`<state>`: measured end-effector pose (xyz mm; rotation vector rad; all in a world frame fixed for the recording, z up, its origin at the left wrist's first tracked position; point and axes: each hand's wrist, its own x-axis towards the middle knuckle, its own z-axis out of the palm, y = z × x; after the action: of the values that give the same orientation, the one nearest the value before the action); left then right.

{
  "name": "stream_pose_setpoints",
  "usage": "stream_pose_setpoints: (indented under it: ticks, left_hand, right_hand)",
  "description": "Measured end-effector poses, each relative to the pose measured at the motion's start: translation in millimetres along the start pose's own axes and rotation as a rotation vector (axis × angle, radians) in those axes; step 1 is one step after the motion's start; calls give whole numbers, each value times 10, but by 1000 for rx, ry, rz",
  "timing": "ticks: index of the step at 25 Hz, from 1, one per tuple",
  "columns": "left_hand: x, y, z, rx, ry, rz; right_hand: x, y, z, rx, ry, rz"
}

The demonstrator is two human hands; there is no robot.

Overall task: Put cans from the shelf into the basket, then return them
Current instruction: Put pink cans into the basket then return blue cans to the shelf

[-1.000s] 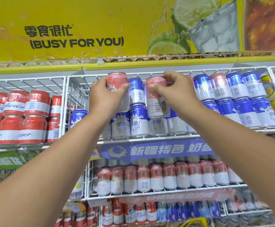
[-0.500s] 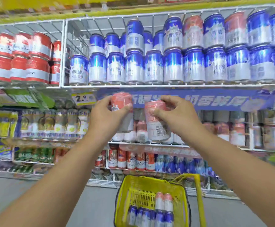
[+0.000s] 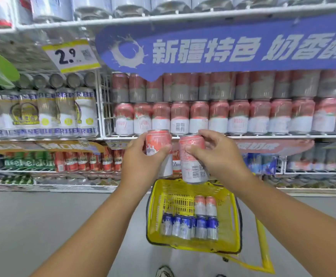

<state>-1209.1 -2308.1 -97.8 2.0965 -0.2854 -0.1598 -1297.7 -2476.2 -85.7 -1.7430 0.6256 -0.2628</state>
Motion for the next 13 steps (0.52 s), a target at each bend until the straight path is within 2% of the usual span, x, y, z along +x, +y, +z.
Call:
stream_pose_setpoints:
  ticks: [7,13]
  left_hand:
    - [1,-1289,600,26,-144,-77]
    - [-48,-2408,1500,16,-186,-192]
  right_hand:
    - [196,1196,436,-35,64,154]
    - [413,2680,756,-96,102,245]
